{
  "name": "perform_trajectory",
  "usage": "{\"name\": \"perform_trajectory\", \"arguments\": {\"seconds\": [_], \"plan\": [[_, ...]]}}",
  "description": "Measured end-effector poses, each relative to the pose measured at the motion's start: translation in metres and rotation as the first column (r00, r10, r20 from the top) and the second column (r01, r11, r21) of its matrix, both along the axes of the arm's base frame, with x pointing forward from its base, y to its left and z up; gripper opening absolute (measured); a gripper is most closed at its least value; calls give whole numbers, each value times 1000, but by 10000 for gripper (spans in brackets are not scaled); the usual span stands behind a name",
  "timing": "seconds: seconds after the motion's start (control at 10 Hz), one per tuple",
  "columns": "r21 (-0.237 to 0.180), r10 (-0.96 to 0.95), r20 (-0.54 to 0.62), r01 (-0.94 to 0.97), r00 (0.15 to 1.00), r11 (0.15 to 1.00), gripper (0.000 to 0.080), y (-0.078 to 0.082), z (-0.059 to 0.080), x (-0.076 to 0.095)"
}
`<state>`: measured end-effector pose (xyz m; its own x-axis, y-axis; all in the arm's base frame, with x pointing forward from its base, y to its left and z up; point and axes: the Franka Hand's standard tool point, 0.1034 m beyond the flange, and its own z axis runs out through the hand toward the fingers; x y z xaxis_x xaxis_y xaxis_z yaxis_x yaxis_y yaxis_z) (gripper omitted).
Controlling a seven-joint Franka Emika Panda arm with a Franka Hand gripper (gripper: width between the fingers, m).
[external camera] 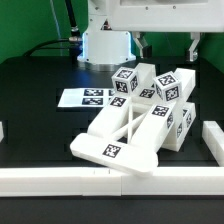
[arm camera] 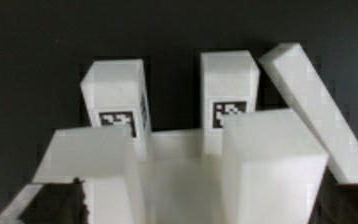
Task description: Assemble chair
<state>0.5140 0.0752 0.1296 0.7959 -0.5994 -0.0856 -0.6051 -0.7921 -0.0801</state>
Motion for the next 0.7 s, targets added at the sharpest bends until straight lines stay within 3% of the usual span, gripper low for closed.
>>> {"name": "perform_trajectory", "arguments": {"seconds": [0.7], "plan": [[-18,12,-24,-12,1000,1000,649,3,-21,-11]]}}
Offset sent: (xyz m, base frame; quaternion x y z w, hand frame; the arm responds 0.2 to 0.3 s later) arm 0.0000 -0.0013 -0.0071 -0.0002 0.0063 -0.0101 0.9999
